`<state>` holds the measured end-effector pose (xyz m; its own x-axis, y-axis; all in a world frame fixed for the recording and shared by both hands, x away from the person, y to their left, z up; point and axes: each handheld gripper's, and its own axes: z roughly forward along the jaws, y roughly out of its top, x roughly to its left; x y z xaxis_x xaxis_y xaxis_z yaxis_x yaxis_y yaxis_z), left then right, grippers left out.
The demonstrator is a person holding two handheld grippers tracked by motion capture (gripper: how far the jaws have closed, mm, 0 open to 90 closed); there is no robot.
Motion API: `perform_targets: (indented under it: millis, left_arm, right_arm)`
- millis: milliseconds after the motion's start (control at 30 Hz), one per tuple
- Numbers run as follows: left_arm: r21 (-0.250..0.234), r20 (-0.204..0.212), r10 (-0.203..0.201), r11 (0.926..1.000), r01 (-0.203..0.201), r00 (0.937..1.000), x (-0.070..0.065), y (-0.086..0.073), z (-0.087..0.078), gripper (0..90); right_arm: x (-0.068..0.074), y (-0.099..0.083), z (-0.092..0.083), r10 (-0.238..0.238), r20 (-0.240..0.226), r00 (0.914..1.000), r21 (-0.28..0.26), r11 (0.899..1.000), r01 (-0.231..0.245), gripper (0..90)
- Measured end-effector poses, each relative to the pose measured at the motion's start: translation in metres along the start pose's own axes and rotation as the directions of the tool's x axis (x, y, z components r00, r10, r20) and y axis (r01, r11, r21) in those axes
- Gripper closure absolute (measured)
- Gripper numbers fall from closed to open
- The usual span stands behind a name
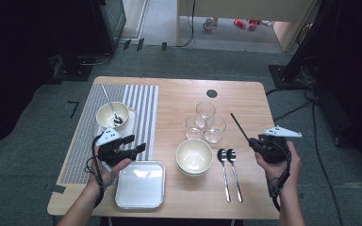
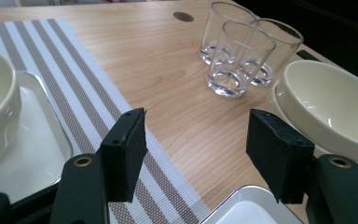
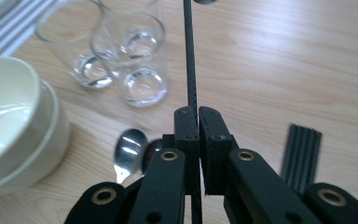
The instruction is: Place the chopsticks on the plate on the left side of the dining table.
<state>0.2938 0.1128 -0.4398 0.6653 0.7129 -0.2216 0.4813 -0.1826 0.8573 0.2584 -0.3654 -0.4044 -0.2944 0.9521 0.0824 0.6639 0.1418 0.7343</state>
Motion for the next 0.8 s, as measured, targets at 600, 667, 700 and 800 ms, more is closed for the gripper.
perform_targets:
  millis: [600,667,700,800]
  left_arm:
    - [0.009,0.069,0.089,0.9959,-0.09,0.9937,-0.014,0.028,0.009,33.9]
    - [0.01,0.066,0.106,0.9942,-0.107,0.9921,-0.016,0.029,0.01,34.2]
    - [0.007,0.071,0.11,0.9938,-0.111,0.9914,-0.017,0.03,0.01,34.3]
    - [0.005,0.072,0.127,0.9918,-0.128,0.9893,-0.019,0.033,0.011,34.7]
  right_arm:
    - [0.059,0.047,0.014,-0.144,-0.174,0.974,-0.045,0.989,0.138,87.6]
    - [0.065,0.051,0.016,-0.161,-0.19,0.9686,-0.044,0.987,0.155,87.6]
    - [0.068,0.053,0.017,-0.168,-0.198,0.9657,-0.046,0.986,0.162,87.7]
    - [0.075,0.058,0.018,-0.184,-0.221,0.9577,-0.045,0.983,0.178,87.6]
